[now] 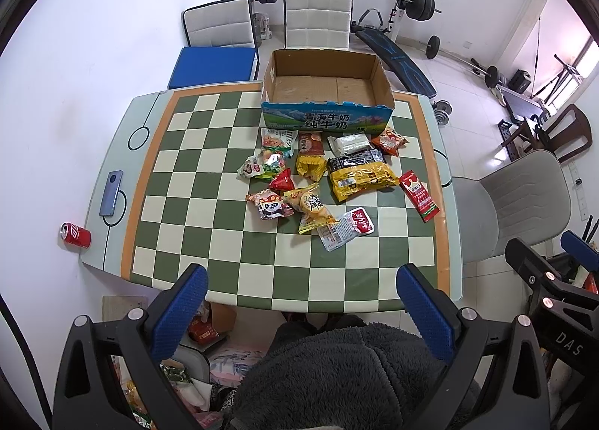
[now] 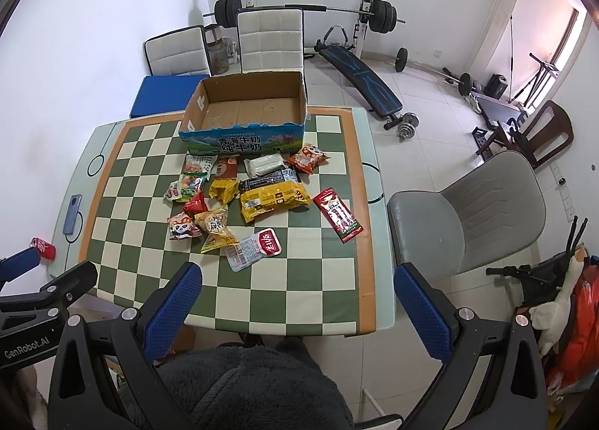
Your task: Organize snacks
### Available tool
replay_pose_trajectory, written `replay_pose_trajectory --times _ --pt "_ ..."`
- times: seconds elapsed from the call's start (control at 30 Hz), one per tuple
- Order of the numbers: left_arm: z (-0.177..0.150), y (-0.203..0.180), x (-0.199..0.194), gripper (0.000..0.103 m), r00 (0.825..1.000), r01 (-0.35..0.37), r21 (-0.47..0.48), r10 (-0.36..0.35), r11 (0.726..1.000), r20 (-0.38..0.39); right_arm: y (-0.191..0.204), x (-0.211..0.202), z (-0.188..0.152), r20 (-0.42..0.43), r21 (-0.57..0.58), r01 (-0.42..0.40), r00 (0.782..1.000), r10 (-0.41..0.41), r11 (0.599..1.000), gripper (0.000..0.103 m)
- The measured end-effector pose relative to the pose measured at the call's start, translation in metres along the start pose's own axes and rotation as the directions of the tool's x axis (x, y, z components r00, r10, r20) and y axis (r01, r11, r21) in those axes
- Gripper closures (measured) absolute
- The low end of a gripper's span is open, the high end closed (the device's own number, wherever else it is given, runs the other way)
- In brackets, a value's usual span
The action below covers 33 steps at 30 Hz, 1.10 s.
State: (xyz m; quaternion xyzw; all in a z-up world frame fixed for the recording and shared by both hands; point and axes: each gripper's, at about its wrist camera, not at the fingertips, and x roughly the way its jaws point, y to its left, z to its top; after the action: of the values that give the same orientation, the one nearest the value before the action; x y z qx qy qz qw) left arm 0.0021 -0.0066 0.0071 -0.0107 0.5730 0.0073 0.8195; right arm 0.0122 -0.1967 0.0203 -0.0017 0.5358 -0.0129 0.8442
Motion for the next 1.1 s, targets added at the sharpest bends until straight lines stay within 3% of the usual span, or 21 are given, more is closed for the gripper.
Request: replay_pose_trajectory --times 1.1 --pt "0.0033 0.0046 -0.0002 0.0 1.0 0.003 -0.005 -0.003 1.0 0.002 0.0025 -0.0006 0.0005 0.003 0.002 -0.01 1.0 0.01 1.0 0.0"
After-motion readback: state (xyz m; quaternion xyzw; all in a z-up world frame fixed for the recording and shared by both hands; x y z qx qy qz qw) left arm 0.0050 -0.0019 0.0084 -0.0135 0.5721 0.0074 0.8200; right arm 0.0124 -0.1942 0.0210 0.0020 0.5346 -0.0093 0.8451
